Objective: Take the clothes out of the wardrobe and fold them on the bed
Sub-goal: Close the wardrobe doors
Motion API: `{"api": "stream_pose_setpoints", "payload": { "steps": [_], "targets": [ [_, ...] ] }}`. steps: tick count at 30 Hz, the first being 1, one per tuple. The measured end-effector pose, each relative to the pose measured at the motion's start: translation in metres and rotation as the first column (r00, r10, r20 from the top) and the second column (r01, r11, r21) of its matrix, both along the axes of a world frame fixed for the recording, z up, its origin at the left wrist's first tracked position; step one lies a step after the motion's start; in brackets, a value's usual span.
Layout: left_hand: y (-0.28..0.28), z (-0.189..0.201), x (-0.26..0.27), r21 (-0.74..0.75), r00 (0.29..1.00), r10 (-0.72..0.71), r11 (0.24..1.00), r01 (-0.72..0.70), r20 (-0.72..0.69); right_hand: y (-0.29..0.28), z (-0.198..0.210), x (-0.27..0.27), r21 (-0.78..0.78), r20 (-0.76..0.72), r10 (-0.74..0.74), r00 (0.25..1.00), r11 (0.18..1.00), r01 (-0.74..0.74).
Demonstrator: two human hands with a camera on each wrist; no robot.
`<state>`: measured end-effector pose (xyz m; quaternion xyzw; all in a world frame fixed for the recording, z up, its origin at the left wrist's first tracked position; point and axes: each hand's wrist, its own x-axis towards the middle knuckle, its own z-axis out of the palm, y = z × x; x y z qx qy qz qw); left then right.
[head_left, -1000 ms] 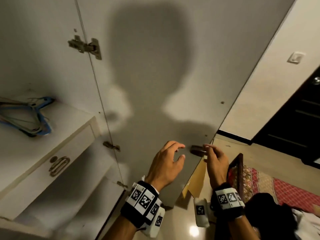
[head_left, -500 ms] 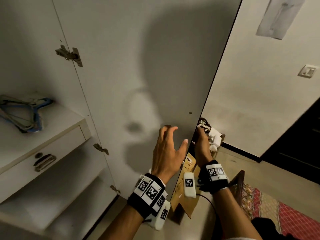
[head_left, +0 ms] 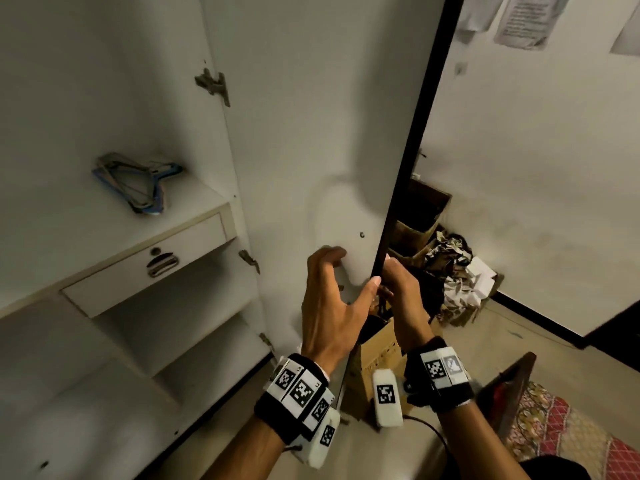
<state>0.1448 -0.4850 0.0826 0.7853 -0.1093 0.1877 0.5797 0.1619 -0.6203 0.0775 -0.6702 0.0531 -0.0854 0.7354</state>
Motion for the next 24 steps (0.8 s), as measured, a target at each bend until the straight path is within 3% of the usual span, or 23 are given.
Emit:
{"api": "stream_pose_setpoints", "payload": {
  "steps": [8, 12, 18, 24],
  "targets": [
    [0.120, -0.006, -0.053, -0.018, 0.985, 0.149, 0.988, -0.151, -0.090, 0.125, -0.013, -0.050, 0.133, 0.066, 0.202, 0.977, 0.969, -0.209],
    [0.188, -0.012, -0.069, 0.031, 0.969, 0.241, 0.970, -0.240, -0.043, 0.195, -0.026, -0.053, 0.194, 0.090, 0.331, 0.939, 0.919, -0.342],
    [0.297, -0.008, -0.062, 0.095, 0.911, 0.411, 0.909, -0.406, -0.039, 0.307, -0.014, -0.040, -0.029, 0.098, 0.489, 0.866, 0.872, -0.489],
    [0.376, -0.004, -0.027, 0.101, 0.896, 0.434, 0.900, -0.424, -0.100, 0.385, -0.025, 0.000, -0.190, 0.085, 0.568, 0.819, 0.816, -0.546]
  ]
}}
